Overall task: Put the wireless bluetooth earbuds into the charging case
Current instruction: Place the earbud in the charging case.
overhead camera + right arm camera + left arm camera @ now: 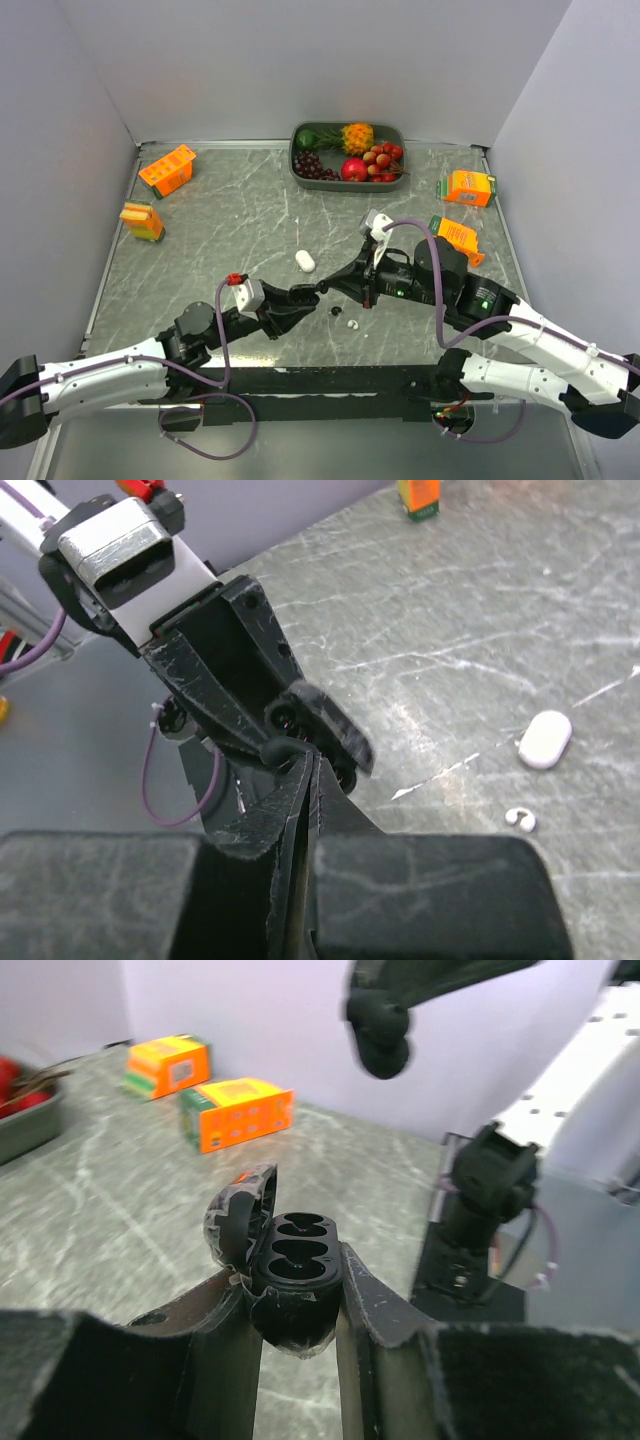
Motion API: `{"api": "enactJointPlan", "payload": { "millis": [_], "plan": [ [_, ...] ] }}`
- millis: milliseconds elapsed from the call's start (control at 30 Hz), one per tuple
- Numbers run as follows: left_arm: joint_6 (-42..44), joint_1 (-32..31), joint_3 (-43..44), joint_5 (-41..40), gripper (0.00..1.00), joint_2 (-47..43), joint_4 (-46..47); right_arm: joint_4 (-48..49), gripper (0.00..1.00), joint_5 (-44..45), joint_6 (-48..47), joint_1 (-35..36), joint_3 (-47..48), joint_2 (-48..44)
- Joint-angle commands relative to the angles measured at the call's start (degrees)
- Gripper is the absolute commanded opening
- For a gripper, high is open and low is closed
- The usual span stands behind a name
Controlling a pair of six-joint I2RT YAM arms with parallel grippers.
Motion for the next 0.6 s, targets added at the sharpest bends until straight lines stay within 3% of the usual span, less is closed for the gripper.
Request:
{"api": "enactJointPlan", "payload": {
  "millis": [0, 567],
  "plan": [
    [-2.04, 1.03, 3.72, 9.57, 0.01, 0.43, 3.56, 1.61, 0.0, -2.47, -5.31, 1.11, 4.56, 1.02],
    [-5.12, 5.52, 6.19, 16.53, 0.01, 3.06, 3.03, -3.84, 0.0, -4.06, -10.76, 7.08, 8.26, 4.1]
  ]
}}
